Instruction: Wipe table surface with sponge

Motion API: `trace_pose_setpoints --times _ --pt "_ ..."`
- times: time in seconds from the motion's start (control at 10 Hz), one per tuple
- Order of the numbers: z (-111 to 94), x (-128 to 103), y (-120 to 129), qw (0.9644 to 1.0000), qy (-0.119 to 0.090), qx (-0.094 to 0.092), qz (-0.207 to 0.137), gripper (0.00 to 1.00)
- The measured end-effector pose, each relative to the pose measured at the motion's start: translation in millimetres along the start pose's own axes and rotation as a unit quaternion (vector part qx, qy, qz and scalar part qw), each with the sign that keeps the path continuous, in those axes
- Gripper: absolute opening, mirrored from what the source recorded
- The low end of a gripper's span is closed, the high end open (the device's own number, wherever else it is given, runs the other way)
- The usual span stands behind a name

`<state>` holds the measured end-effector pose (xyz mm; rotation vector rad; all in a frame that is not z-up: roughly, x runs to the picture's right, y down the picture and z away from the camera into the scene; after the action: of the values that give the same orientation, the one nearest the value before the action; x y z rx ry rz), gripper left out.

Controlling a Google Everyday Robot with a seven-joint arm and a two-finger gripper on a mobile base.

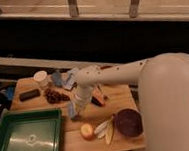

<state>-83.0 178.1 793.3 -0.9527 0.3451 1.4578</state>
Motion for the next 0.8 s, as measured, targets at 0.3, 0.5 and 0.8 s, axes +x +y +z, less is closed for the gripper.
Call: trace_pose_setpoints --times 0.3,0.5,0.8 --pt "-7.3 27.6 -38.1 0.9995 0.001 0.001 0.030 0.00" --pt "-19.3 26.1 -56.6 0.9996 -0.005 -0.004 0.027 0.00" --pt "-27.8 8.9 -45.5 0.9997 -0.012 -0.016 -0.013 0.00"
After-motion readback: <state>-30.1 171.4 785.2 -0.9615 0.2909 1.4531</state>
